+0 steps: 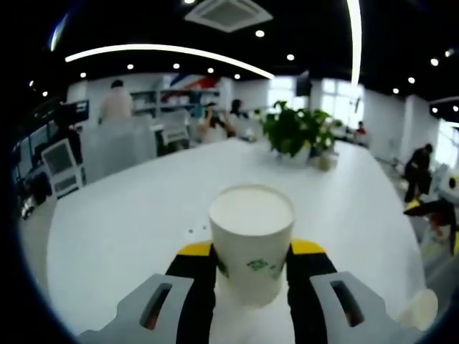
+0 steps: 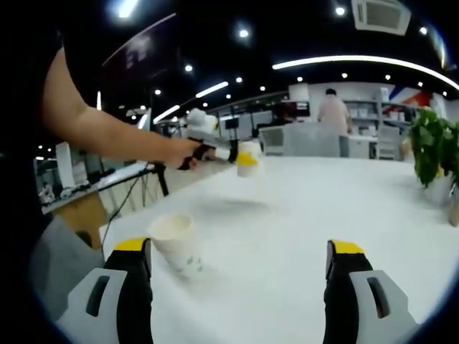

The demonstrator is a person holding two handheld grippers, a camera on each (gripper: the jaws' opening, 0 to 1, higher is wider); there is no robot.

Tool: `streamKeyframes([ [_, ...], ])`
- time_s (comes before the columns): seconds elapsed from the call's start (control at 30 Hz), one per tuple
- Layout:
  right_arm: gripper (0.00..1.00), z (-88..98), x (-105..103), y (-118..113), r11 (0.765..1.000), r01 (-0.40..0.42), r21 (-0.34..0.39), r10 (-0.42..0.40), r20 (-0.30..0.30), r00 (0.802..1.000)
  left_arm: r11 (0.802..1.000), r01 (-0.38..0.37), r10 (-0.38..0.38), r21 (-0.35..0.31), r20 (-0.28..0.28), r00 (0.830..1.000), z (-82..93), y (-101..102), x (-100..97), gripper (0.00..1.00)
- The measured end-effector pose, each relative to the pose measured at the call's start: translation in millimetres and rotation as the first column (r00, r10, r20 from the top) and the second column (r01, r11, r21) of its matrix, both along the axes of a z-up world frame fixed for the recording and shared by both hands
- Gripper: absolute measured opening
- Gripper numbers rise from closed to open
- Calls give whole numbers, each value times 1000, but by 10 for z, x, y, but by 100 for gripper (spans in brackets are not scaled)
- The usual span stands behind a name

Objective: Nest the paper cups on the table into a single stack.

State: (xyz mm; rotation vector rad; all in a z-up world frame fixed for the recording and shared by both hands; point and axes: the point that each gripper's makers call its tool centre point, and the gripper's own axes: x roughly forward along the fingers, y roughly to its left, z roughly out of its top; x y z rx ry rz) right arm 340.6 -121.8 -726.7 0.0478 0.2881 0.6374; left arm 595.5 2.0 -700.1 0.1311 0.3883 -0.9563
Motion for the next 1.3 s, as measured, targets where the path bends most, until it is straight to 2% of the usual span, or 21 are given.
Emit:
streamKeyframes([
  [0.23, 100, 43, -1, 1, 1000, -3, -1, 3, 9, 1000, 1000, 17, -17, -20, 3, 1000, 268, -1, -3, 38],
  [0.3, 100, 54, -2, 3, 1000, -4, -1, 4, 12, 1000, 1000, 28, -28, -11, 19, 999, 341, -8, -18, 38],
  [0.7, 100, 114, -32, 25, 1000, -12, -1, 12, 24, 1000, 999, 40, -41, 12, 31, 999, 707, 15, -56, 38],
  [0.97, 100, 170, -39, 56, 1000, -19, -2, 19, 34, 999, 998, 54, -55, 8, 41, 998, 857, 22, -96, 38],
  [1.3, 100, 241, -48, 84, 1000, -24, -7, 24, 46, 999, 998, 65, -65, 9, 45, 997, 944, 39, -207, 38],
])
